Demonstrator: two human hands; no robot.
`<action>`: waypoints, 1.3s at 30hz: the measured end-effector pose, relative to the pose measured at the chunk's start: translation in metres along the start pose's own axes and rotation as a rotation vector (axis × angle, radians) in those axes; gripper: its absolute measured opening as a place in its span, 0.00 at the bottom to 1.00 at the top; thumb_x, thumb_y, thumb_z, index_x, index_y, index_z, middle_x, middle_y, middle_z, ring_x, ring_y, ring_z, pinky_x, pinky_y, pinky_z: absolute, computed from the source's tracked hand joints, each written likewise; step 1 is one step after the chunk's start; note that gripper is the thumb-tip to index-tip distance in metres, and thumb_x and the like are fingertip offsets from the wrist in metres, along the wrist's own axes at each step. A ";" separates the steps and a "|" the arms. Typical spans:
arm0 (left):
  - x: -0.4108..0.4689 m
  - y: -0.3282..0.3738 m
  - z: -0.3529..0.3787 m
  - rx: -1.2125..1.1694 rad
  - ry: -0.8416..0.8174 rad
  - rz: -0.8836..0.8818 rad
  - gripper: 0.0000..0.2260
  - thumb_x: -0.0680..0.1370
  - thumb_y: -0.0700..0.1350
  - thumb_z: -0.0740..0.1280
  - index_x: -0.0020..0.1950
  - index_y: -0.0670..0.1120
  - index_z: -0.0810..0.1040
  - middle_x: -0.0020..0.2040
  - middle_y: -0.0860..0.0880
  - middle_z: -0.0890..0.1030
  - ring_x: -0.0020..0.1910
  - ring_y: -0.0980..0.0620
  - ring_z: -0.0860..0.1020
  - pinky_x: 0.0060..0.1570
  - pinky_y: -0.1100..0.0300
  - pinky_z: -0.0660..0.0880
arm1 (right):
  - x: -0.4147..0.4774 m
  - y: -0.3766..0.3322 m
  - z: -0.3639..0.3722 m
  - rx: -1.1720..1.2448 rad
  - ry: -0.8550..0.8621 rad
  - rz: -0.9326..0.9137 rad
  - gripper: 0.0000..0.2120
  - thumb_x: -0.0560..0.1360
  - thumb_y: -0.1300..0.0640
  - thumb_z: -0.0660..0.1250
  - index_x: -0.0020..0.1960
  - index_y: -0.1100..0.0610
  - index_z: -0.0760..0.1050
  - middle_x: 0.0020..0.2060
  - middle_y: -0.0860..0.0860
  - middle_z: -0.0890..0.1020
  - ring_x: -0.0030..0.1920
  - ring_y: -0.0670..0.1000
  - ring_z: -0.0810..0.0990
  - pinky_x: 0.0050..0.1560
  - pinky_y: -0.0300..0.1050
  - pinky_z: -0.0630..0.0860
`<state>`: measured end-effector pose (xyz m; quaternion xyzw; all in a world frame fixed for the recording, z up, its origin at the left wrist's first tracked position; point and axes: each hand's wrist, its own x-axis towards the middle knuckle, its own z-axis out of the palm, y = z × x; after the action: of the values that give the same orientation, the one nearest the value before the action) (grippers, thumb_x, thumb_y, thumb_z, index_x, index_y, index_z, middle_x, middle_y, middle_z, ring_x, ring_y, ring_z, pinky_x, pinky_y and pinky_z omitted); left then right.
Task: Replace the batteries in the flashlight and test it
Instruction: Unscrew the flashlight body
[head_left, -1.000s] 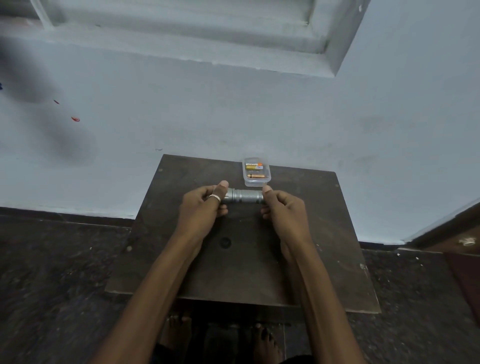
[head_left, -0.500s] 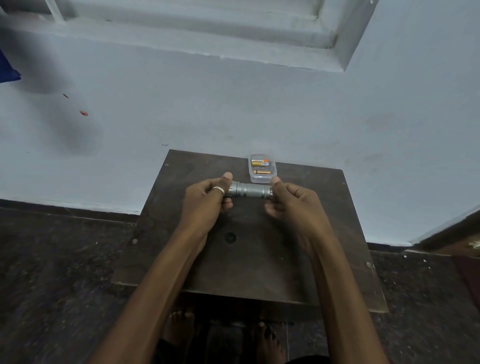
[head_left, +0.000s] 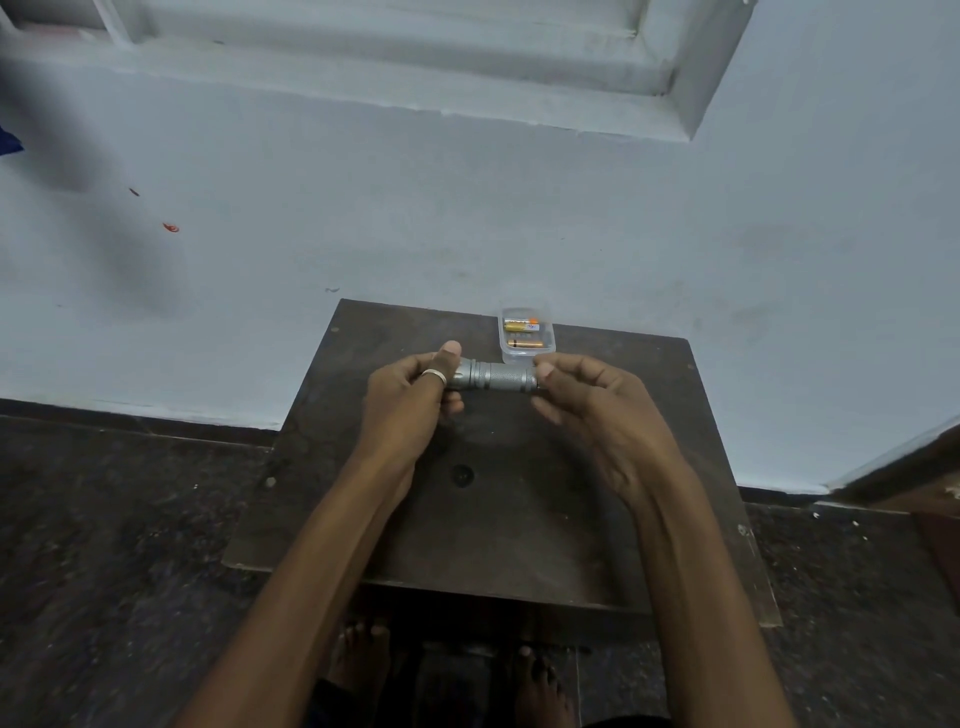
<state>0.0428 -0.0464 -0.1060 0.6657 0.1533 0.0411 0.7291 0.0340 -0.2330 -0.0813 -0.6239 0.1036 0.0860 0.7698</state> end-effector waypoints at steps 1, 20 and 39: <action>0.000 0.000 0.001 0.001 -0.001 0.003 0.13 0.77 0.54 0.70 0.47 0.45 0.85 0.32 0.54 0.83 0.30 0.60 0.78 0.44 0.55 0.81 | 0.001 0.001 0.000 -0.038 0.024 0.016 0.09 0.77 0.56 0.72 0.50 0.61 0.84 0.42 0.55 0.87 0.42 0.48 0.85 0.43 0.38 0.82; -0.007 0.006 0.006 -0.009 -0.007 0.008 0.11 0.79 0.51 0.69 0.47 0.44 0.83 0.37 0.51 0.82 0.30 0.61 0.78 0.38 0.63 0.80 | 0.005 0.003 -0.005 -0.193 0.018 -0.027 0.16 0.79 0.50 0.68 0.49 0.64 0.83 0.39 0.56 0.86 0.37 0.47 0.84 0.38 0.37 0.80; -0.011 0.009 0.004 0.000 -0.029 -0.004 0.12 0.79 0.51 0.69 0.51 0.42 0.83 0.38 0.51 0.82 0.32 0.59 0.78 0.46 0.57 0.81 | 0.006 0.001 -0.005 -0.358 -0.014 -0.059 0.16 0.80 0.49 0.67 0.45 0.62 0.82 0.33 0.54 0.84 0.32 0.47 0.83 0.34 0.37 0.79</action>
<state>0.0349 -0.0526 -0.0954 0.6659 0.1440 0.0299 0.7314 0.0388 -0.2379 -0.0850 -0.7531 0.0629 0.0850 0.6493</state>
